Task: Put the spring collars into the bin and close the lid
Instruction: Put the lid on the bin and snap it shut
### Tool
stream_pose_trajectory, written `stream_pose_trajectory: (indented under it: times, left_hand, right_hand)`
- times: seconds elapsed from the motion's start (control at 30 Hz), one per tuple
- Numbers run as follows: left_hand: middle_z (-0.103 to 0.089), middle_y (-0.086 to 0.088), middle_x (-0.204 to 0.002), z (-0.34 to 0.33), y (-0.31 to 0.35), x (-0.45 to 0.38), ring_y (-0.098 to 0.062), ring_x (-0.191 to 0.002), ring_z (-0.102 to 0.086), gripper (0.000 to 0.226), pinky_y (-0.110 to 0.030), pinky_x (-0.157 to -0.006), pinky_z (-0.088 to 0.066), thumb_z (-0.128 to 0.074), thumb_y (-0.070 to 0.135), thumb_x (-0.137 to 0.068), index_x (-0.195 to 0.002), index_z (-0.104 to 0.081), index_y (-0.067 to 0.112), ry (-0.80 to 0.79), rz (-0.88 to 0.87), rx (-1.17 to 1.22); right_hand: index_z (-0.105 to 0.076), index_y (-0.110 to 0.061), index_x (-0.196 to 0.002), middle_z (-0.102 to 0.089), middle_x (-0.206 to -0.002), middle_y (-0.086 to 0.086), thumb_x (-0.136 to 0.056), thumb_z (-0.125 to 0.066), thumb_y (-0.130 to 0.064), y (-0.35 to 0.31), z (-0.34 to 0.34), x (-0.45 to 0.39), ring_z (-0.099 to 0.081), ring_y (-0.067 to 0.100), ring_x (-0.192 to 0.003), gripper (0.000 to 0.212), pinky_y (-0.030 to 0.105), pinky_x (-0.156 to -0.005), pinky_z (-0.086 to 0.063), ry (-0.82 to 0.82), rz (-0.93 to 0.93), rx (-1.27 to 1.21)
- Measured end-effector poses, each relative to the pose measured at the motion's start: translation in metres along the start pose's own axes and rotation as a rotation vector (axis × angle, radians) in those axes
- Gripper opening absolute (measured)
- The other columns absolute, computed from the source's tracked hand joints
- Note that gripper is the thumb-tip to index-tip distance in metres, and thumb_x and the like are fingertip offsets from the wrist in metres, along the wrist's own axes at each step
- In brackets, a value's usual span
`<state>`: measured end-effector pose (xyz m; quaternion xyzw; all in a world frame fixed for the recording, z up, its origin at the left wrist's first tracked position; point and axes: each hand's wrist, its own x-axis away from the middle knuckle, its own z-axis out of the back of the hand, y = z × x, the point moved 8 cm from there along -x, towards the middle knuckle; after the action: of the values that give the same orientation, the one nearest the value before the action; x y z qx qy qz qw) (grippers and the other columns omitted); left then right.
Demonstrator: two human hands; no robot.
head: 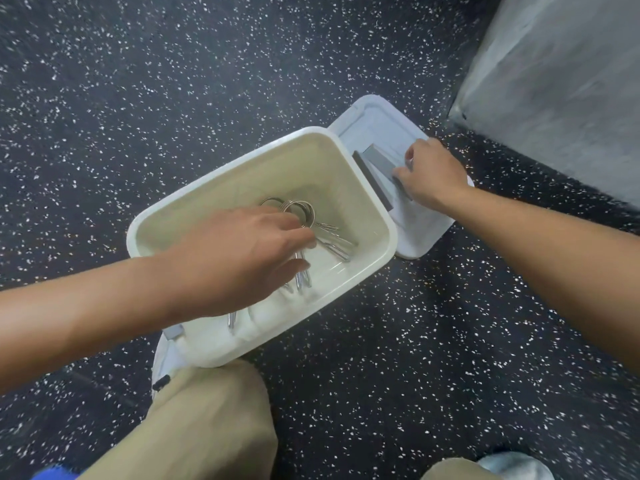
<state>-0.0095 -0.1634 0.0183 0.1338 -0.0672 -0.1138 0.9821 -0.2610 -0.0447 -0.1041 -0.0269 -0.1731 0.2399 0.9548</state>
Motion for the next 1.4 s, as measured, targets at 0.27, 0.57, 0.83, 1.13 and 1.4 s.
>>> stream_pose_trajectory:
  times: [0.27, 0.57, 0.83, 1.13, 1.4]
  left_hand:
    - [-0.067, 0.008, -0.093, -0.006, 0.001, 0.009, -0.021, -0.085, -0.064, 0.039, -0.038, -0.062, -0.051, -0.035, 0.049, -0.094, -0.106, -0.064, 0.025, -0.033, 0.031, 0.032]
    - [-0.065, 0.009, -0.096, -0.002, -0.014, 0.009, -0.023, -0.088, -0.064, 0.052, -0.04, -0.065, -0.053, -0.022, 0.055, -0.09, -0.109, -0.062, 0.028, -0.049, 0.109, 0.062]
    - [-0.066, 0.009, -0.095, 0.004, -0.017, 0.006, -0.024, -0.087, -0.064, 0.056, -0.042, -0.066, -0.053, -0.019, 0.055, -0.087, -0.109, -0.063, 0.026, -0.056, 0.122, 0.048]
    - [-0.067, 0.006, -0.09, 0.018, -0.015, 0.001, -0.027, -0.085, -0.064, 0.038, -0.042, -0.063, -0.054, -0.038, 0.049, -0.092, -0.105, -0.063, 0.023, -0.023, 0.096, 0.021]
    - [-0.066, 0.009, -0.093, 0.036, -0.01, -0.007, -0.023, -0.087, -0.064, 0.033, -0.038, -0.064, -0.053, -0.041, 0.048, -0.096, -0.113, -0.062, 0.029, 0.014, 0.078, -0.003]
  right_hand:
    - [-0.054, -0.006, -0.124, -0.052, -0.127, 0.014, -0.089, -0.056, -0.047, -0.011, -0.003, -0.004, -0.056, 0.035, -0.111, 0.054, 0.043, -0.083, -0.048, 0.024, 0.044, 0.154]
    - [-0.049, -0.001, -0.124, -0.052, -0.124, 0.017, -0.095, -0.046, -0.027, -0.036, -0.008, 0.003, -0.053, 0.035, -0.112, 0.039, 0.042, -0.085, -0.044, -0.023, 0.12, 0.401]
    - [-0.049, 0.002, -0.124, -0.053, -0.121, 0.021, -0.089, -0.052, -0.031, -0.011, 0.004, -0.004, -0.054, 0.039, -0.107, 0.048, 0.041, -0.081, -0.042, -0.021, 0.105, 0.378]
    - [-0.05, 0.008, -0.112, -0.052, -0.112, 0.028, -0.09, -0.059, -0.028, 0.026, 0.05, 0.009, -0.053, 0.041, -0.097, 0.043, 0.041, -0.07, -0.033, 0.102, 0.164, 0.388]
    - [-0.047, 0.004, -0.111, -0.049, -0.111, 0.027, -0.092, -0.054, -0.043, 0.034, 0.108, 0.031, -0.053, 0.041, -0.097, 0.052, 0.04, -0.066, -0.032, 0.192, 0.234, 0.292]
